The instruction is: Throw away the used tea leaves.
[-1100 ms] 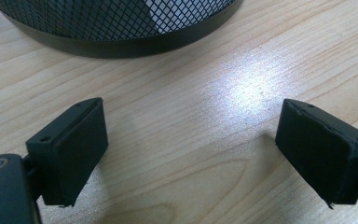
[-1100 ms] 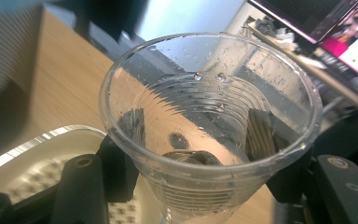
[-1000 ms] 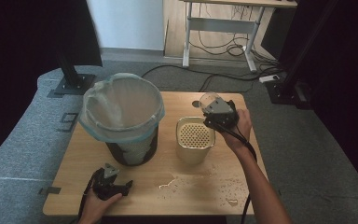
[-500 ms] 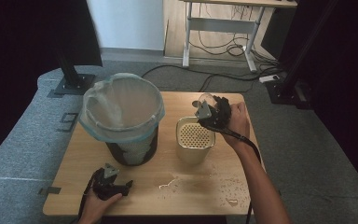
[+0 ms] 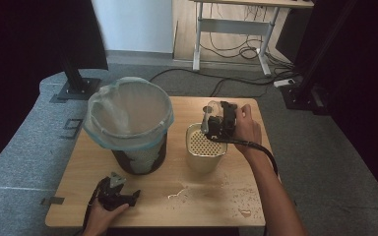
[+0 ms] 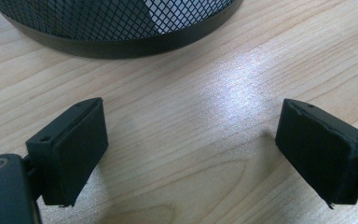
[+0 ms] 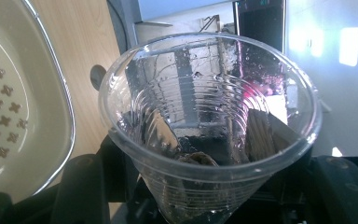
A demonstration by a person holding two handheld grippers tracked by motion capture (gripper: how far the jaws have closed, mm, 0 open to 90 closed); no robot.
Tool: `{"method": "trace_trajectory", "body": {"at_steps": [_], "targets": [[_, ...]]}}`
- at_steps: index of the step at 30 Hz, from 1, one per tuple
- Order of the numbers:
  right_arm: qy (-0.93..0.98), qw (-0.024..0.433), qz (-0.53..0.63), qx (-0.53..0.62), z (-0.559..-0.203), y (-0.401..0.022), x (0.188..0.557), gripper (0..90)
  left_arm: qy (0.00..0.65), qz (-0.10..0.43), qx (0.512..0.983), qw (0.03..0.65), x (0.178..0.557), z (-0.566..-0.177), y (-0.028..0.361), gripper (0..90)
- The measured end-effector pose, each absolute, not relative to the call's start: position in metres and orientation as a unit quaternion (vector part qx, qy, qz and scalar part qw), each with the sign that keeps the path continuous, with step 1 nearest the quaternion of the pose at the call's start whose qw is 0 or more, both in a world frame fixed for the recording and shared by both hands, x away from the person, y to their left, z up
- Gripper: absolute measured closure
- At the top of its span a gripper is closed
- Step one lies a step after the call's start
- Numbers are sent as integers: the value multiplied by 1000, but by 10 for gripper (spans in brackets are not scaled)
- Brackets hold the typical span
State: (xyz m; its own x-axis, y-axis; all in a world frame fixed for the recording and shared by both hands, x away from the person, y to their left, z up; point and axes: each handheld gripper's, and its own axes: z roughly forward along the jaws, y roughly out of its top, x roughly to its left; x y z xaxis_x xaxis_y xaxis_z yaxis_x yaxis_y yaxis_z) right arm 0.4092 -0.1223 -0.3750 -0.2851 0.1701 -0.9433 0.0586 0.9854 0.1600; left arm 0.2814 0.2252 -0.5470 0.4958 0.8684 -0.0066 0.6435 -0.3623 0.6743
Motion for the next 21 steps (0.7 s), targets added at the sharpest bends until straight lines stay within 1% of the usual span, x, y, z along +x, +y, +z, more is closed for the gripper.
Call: {"method": "trace_trajectory", "body": {"at_steps": [5, 9, 14, 21], "targets": [[786, 618, -9, 18, -384, -118, 409, 386, 469, 179, 806, 314, 282, -547, 225, 87], [779, 625, -46, -23, -392, -113, 408, 385, 469, 179, 806, 314, 282, -547, 225, 87], [774, 629, -59, -42, -395, -109, 407, 386, 468, 179, 806, 314, 282, -547, 225, 87], [750, 646, -108, -98, -401, -106, 408, 387, 468, 179, 807, 314, 282, -547, 225, 87]]}}
